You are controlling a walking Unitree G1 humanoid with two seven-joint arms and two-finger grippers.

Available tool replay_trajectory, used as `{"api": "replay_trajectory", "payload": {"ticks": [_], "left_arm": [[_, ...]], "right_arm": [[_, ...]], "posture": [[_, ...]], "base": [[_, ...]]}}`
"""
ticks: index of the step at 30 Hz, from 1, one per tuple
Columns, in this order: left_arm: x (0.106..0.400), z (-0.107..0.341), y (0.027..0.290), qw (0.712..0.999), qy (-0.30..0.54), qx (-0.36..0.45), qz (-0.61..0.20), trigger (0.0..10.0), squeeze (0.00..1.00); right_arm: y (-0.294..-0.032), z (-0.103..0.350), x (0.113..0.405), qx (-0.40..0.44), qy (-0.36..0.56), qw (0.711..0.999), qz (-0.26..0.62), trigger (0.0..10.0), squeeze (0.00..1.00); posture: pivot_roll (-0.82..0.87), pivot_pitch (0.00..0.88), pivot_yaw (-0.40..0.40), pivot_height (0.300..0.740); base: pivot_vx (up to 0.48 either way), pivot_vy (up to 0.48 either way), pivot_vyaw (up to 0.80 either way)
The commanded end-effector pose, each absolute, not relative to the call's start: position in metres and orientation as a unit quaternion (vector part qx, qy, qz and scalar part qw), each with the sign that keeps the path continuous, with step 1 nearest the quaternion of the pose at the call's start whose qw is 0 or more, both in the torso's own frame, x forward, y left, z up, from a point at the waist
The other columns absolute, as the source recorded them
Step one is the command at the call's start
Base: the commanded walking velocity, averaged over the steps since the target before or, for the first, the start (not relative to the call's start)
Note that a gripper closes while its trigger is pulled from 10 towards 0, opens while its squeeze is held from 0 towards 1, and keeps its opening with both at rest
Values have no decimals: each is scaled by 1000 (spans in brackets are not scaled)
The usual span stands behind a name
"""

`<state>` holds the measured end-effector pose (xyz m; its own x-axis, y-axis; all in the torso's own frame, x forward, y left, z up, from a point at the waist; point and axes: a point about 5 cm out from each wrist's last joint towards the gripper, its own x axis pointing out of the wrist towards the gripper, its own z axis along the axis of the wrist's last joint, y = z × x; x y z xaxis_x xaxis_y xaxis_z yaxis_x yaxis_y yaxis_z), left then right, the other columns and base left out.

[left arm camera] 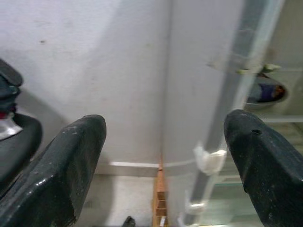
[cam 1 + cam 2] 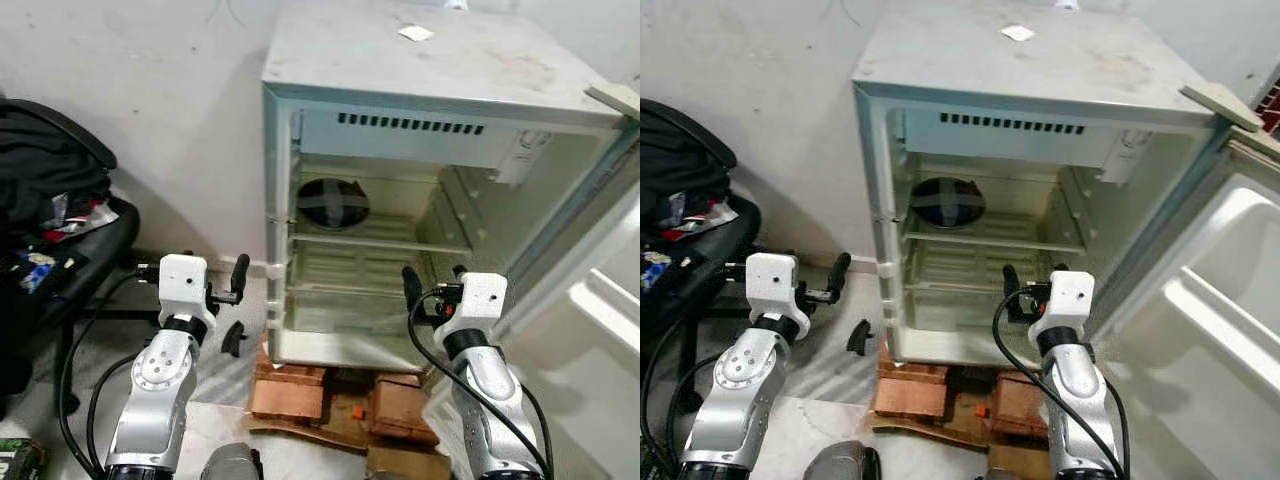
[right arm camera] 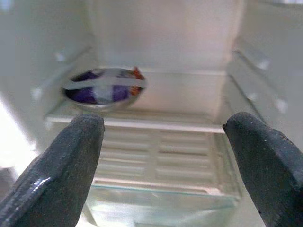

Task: Restocking fridge

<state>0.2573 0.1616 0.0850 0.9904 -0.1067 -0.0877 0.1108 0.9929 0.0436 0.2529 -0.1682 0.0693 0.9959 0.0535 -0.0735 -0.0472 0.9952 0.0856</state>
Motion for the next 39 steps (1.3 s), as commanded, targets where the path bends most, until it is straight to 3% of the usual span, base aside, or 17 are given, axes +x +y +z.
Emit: {"api": "replay_trajectory", "payload": {"ticks": [1, 14, 22, 32, 39], "left_arm": [[256, 83, 159, 997, 46, 26, -62, 10000, 0], [260, 88, 161, 997, 39, 33, -62, 10000, 0], [260, 92, 170, 997, 36, 42, -46, 10000, 0], [259, 83, 147, 995, 39, 27, -91, 10000, 0], [260, 84, 143, 995, 38, 23, -90, 10000, 0]], "right_arm": [[-172, 77, 255, 39, 27, 999, 22, 10000, 0], [-170, 78, 259, 36, 31, 999, 24, 10000, 0], [-185, 87, 270, 26, 20, 999, 6, 10000, 0], [-172, 72, 260, 44, 49, 998, 13, 10000, 0], [-172, 77, 265, 43, 41, 998, 16, 10000, 0]], "posture": [[40, 0, -53, 740], [41, 0, -38, 740], [39, 0, -39, 740], [27, 0, -56, 740], [23, 0, -51, 740]], "base": [[0, 255, 0], [0, 331, -189], [0, 213, 0], [0, 80, 0], [0, 0, -457]]}}
